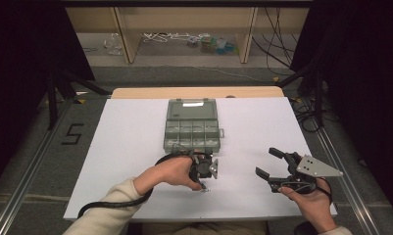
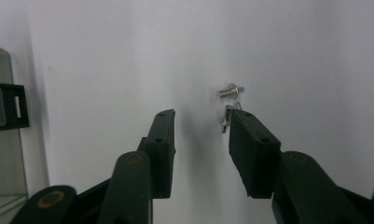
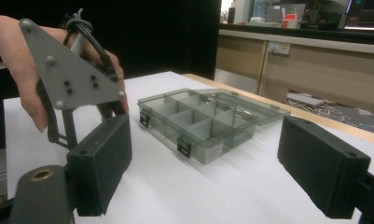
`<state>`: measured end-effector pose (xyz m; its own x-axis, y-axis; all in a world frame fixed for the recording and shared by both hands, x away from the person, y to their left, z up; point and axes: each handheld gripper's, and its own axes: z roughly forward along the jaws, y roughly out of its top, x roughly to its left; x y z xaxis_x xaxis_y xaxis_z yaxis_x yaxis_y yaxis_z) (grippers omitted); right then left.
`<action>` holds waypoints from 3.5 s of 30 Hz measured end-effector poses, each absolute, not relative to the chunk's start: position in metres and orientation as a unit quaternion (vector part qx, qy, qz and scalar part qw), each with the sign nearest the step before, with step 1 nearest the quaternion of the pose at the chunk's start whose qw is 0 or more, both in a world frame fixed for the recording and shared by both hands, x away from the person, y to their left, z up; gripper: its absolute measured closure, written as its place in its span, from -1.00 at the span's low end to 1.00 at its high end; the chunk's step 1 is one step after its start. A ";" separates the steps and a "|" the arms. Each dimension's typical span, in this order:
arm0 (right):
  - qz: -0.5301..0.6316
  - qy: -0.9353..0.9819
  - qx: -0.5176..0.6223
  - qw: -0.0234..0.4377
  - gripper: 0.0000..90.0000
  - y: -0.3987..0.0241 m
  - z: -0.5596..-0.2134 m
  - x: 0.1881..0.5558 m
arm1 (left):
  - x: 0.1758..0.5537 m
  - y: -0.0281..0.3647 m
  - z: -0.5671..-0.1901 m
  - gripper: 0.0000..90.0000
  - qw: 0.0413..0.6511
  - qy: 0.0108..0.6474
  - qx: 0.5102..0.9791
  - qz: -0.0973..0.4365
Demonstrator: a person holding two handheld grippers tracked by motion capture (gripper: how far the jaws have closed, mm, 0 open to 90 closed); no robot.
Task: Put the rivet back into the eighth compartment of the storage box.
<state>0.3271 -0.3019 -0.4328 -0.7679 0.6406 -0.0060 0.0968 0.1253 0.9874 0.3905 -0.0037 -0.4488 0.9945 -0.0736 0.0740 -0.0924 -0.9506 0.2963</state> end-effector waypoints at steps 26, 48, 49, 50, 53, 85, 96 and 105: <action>0.611 0.715 0.248 0.231 -0.58 -0.302 -0.433 0.329 | 0.391 -0.015 -0.457 0.43 0.113 -0.065 0.991 0.011; 0.610 0.716 0.248 0.230 -0.58 -0.303 -0.433 0.329 | 0.390 -0.016 -0.457 0.83 0.106 -0.070 0.992 -0.012; 0.608 0.720 0.247 0.228 -0.58 -0.303 -0.433 0.329 | 0.391 -0.016 -0.457 0.83 0.109 -0.066 0.992 -0.015; 0.605 0.723 0.247 0.225 -0.58 -0.304 -0.432 0.328 | 0.389 -0.015 -0.458 0.83 0.121 -0.054 0.991 -0.018; 0.607 0.719 0.249 0.228 -0.57 -0.304 -0.432 0.328 | 0.391 -0.014 -0.456 0.83 0.117 -0.057 0.991 -0.007; 0.613 0.714 0.250 0.229 -0.56 -0.304 -0.433 0.329 | 0.406 0.014 -0.425 0.83 0.262 -0.020 0.962 0.073; 0.610 0.717 0.258 0.218 -0.55 -0.303 -0.433 0.327 | 0.412 0.018 -0.419 0.83 0.312 0.003 0.943 0.113; 0.610 0.717 0.260 0.215 -0.55 -0.303 -0.433 0.327 | 0.417 0.024 -0.412 0.83 0.350 0.022 0.927 0.134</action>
